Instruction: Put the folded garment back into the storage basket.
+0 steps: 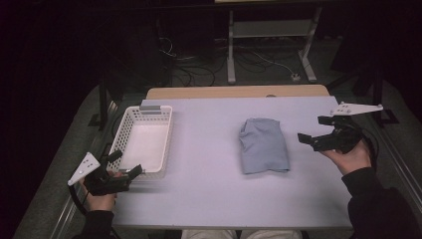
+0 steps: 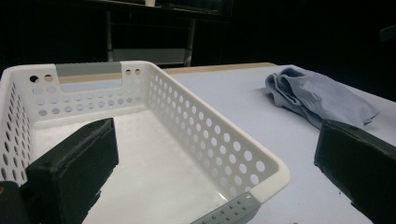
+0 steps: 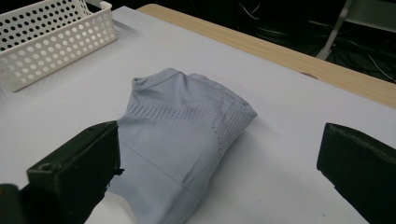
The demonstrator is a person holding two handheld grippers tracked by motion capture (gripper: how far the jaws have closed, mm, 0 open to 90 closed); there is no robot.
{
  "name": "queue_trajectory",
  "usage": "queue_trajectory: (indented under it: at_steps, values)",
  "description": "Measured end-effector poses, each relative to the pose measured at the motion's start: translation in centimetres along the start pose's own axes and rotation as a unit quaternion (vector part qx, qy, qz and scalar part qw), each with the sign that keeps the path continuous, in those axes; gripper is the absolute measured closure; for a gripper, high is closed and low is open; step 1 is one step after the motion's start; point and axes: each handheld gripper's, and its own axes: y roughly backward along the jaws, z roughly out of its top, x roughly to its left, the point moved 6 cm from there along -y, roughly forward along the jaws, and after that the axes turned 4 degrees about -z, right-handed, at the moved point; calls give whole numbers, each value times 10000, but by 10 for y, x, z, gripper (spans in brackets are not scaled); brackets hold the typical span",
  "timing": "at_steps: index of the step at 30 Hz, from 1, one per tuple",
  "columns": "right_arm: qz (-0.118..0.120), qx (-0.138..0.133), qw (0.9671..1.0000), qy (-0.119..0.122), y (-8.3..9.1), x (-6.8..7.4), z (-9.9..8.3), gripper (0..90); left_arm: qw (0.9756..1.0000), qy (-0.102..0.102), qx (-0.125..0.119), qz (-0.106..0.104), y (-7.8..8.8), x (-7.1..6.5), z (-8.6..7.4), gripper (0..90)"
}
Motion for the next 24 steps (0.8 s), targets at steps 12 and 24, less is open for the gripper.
queue_trajectory:
  at_steps: [12,24]
  values:
    - [27,93,10000,7,-15,-1,15,0,10000,14,-7,-5,0,0,0,0]
    - [83,362,9993,17,-38,-1,19,0,10000,10,1,-9,-1,0,0,0]
